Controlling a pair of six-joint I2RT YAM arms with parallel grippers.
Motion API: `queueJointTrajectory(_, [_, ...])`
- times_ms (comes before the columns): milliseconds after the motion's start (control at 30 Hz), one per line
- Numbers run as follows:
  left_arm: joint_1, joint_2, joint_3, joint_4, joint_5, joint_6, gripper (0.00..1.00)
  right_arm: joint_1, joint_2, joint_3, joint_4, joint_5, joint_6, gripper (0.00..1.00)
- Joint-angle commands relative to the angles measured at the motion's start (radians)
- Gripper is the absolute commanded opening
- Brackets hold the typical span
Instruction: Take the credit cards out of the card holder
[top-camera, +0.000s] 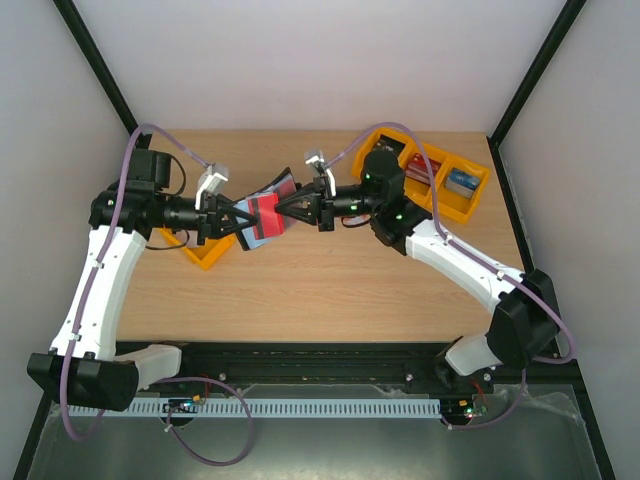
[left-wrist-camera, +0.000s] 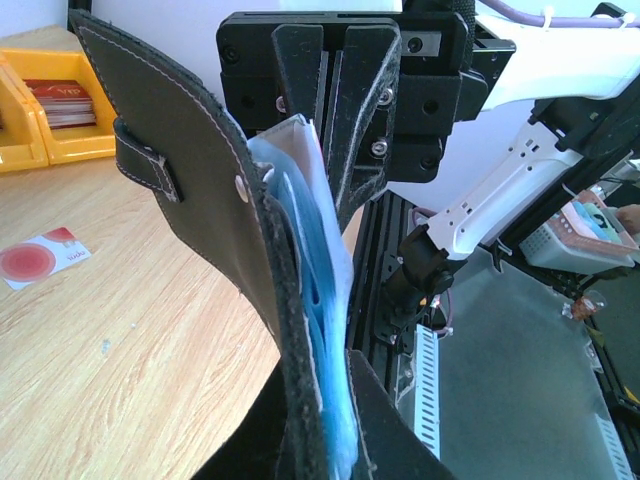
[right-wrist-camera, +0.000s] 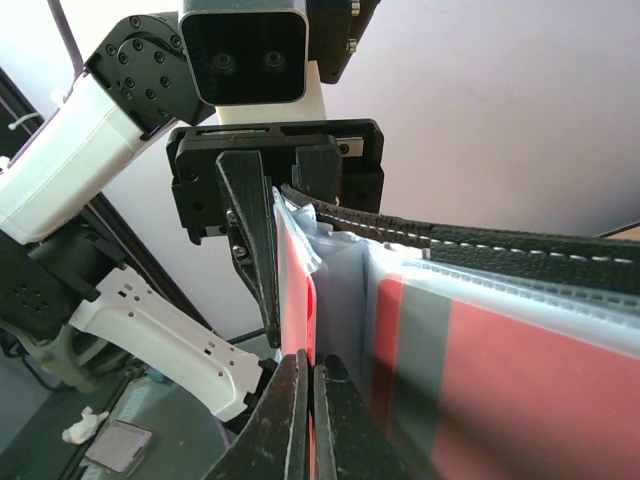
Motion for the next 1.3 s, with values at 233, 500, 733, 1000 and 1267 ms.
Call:
queueJointTrajectory(233, [0.000,-0.006,-0.003,0.035,0.048,-0.013,0.02,-0.048,-0.050,-0.007,-0.096,-0.003,-0.096,0.02])
queueJointTrajectory(500, [0.000,-0.005,-0.006,0.045,0.043,-0.029,0.05,-0.059,-0.068,0.006,-0.139,0.017,-0.133,0.02])
queueJointTrajectory(733, [0.000,-0.002,-0.002,0.042,0.048,-0.026,0.02,-0.057,-0.037,0.005,-0.103,-0.049,-0.082,0.20])
queueJointTrajectory(1000, [0.000,0.001,-0.004,0.042,0.048,-0.026,0.02,-0.004,-0.010,0.019,-0.104,-0.026,-0.105,0.22])
queueJointTrajectory(1267, [0.000,-0.003,-0.003,0.018,0.062,0.008,0.02,0.003,0.000,0.033,-0.157,0.044,-0.138,0.06])
